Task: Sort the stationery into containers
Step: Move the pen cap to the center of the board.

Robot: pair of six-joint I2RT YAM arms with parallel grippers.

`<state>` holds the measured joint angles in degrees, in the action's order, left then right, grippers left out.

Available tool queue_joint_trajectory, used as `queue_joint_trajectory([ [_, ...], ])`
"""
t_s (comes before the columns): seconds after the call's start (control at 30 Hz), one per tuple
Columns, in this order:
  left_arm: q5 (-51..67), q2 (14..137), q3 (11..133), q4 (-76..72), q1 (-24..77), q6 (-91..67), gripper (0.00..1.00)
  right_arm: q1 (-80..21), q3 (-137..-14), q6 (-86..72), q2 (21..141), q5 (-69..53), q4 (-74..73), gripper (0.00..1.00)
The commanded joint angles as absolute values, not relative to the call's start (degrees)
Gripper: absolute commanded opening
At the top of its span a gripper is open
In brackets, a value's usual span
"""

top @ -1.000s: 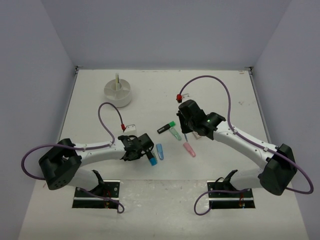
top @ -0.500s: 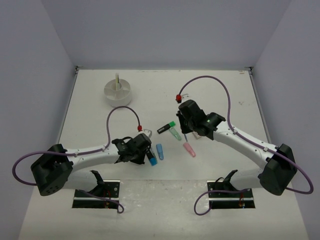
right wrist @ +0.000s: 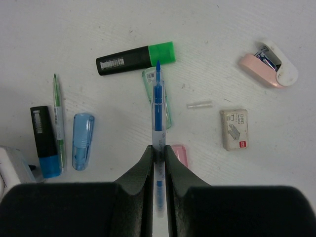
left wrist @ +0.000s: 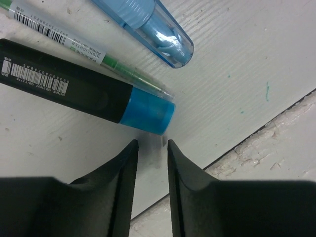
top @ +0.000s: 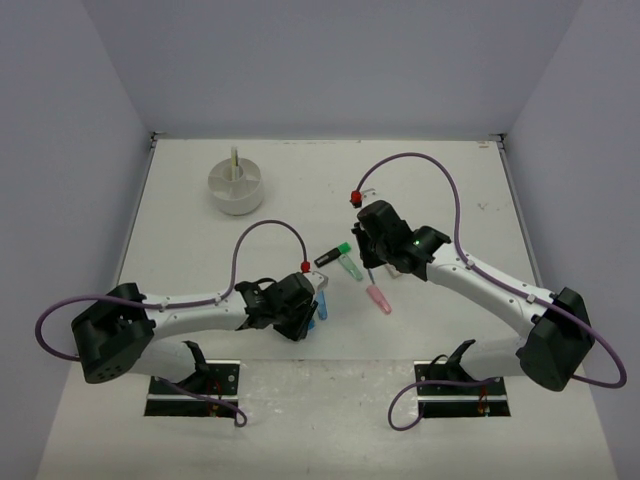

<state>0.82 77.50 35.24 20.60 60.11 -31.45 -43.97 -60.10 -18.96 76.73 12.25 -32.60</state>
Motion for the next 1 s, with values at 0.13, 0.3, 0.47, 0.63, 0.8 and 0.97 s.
queue_joint_trajectory([
  [0.13,-4.5,75.4,36.3,24.5,60.4,-31.4,0.44,-44.1,-60.0,-18.0,75.2,11.5,-31.3,0.00],
  [0.3,-6.2,73.2,37.3,26.0,60.5,-33.3,0.52,-44.1,-60.2,-17.8,75.5,11.5,-31.4,0.00],
  [0.47,-7.8,69.3,40.2,27.3,63.2,-39.0,0.59,-44.1,-60.2,-17.7,75.9,11.2,-31.3,0.00],
  [0.63,-16.4,68.9,42.5,32.5,65.9,-56.1,0.72,-44.1,-60.4,-17.4,76.2,11.2,-31.1,0.00],
  [0.8,-25.0,72.2,44.9,41.6,72.6,-87.1,1.00,-44.1,-60.3,-17.5,76.8,12.1,-30.8,0.00],
  [0.97,-28.1,80.5,54.3,57.5,75.9,-109.2,1.00,-44.1,-59.5,-17.3,75.9,12.1,-30.3,0.00],
])
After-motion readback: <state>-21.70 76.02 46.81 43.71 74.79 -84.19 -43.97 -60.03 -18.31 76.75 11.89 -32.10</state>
